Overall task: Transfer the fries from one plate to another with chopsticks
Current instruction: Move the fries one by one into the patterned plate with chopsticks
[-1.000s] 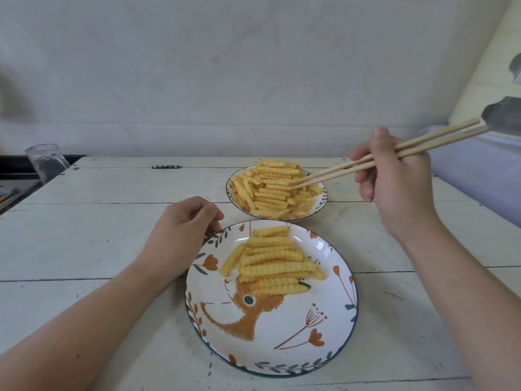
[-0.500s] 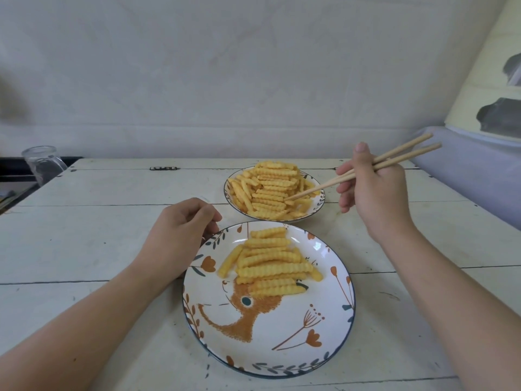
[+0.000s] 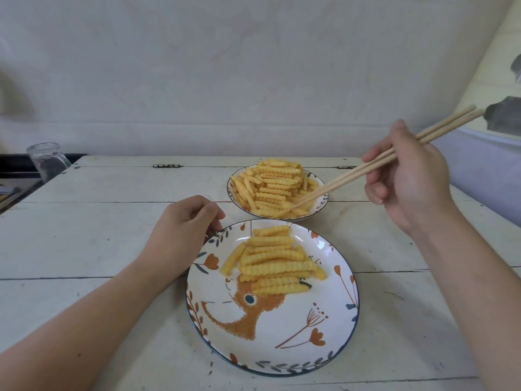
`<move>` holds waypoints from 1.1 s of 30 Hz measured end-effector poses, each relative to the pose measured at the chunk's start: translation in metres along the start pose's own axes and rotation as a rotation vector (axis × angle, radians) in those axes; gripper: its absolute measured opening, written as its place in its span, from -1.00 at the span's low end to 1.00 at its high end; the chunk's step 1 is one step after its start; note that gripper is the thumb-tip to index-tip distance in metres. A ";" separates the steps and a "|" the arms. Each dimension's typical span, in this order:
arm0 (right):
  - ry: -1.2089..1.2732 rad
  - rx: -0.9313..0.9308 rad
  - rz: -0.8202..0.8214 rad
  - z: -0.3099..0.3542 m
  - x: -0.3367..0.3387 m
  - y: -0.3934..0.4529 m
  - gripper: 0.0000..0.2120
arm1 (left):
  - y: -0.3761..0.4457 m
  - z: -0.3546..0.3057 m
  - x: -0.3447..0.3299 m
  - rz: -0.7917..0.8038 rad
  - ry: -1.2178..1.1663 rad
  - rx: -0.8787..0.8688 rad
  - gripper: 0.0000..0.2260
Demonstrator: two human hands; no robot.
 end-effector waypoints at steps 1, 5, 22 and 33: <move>0.024 -0.015 0.090 0.002 -0.010 -0.006 -0.43 | 0.000 0.000 0.000 -0.002 0.000 0.000 -0.74; -0.011 0.003 0.337 0.004 -0.040 -0.029 -0.47 | -0.001 -0.001 0.001 -0.004 0.016 0.000 -0.74; -0.060 0.128 0.009 0.007 -0.003 -0.002 -0.53 | 0.001 0.000 0.000 0.004 0.020 -0.006 -0.75; -0.322 0.180 -0.042 -0.009 0.007 0.006 -0.53 | -0.001 -0.001 0.000 0.001 0.035 -0.001 -0.74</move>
Point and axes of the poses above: each hand's wrist, its own y-axis towards the middle knuckle, its own x-axis out of the back of the hand, z = x × y, the point moved 10 cm from there along y, towards the middle knuckle, and after that the axes turned 7 degrees about -z, right-handed, at the moved point
